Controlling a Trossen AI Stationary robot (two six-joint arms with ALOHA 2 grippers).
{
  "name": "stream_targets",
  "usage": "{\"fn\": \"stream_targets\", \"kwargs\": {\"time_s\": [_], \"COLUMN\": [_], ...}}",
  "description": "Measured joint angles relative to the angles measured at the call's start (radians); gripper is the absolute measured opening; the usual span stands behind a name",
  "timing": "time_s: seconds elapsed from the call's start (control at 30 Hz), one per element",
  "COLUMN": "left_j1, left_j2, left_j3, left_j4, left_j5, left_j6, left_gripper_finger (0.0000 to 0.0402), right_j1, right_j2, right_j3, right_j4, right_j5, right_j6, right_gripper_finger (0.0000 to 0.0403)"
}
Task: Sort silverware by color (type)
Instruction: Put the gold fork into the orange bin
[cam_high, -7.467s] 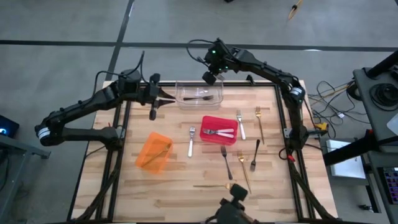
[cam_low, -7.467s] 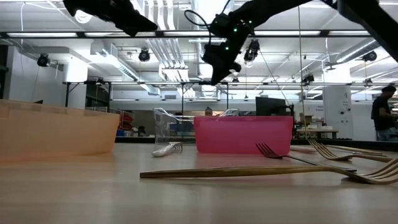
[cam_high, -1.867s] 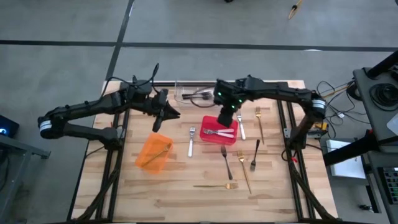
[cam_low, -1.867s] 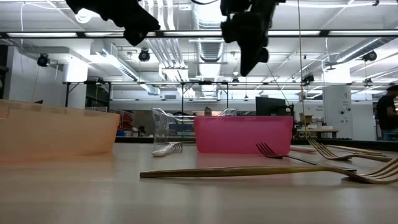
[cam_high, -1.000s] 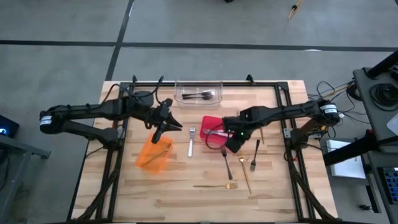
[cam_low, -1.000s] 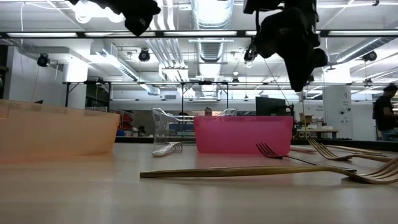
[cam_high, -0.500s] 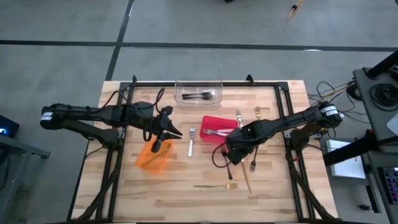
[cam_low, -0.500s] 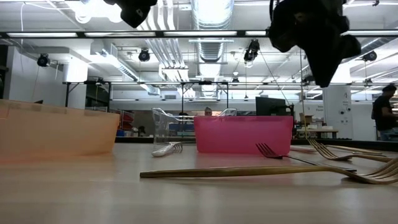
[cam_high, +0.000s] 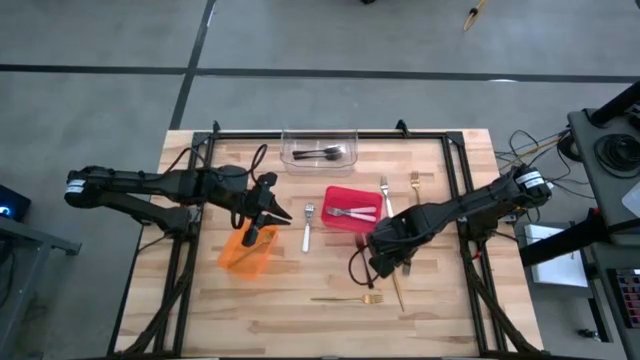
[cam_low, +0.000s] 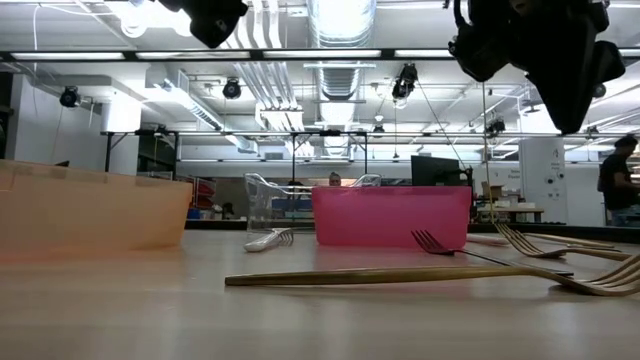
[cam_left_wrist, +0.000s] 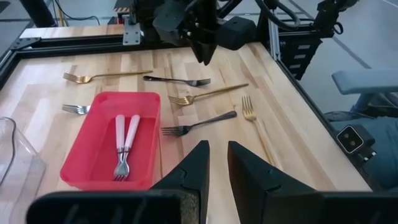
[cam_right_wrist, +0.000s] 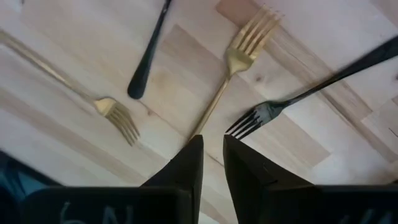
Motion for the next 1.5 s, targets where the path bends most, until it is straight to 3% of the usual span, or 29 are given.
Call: {"fn": "stream_targets", "kwargs": {"time_s": [0.37,0.53,0.8,1.23,1.5], "left_j1": [-0.002,-0.002,-0.002,-0.002,-0.002], "left_j2": [0.000,0.000,0.000,0.000,0.000], "left_j3": [-0.018,-0.022,-0.023,-0.024,-0.024], "left_j4": [0.004,0.008,0.007,0.011,0.018], "left_j5": [0.000,0.000,-0.017,-0.050,-0.051], "left_j6": [0.000,0.000,0.000,0.000,0.001], "left_gripper_finger": [0.0041,0.0041,0.0041,0.0041,0.0041], "right_j1": [0.041,0.040,0.040,0.039,0.038], "right_j2": [0.000,0.000,0.000,0.005,0.094], "right_j3": [-0.044,-0.103,-0.218,-0.307,-0.304], "right_j4": [0.004,0.096,0.309,0.405,0.423], "right_j5": [0.061,0.062,0.061,0.060,0.051], "right_j6": [0.130,0.155,0.221,0.262,0.228], "right_gripper_finger": [0.0154,0.0176,0.0180,0.0179,0.0169]}}
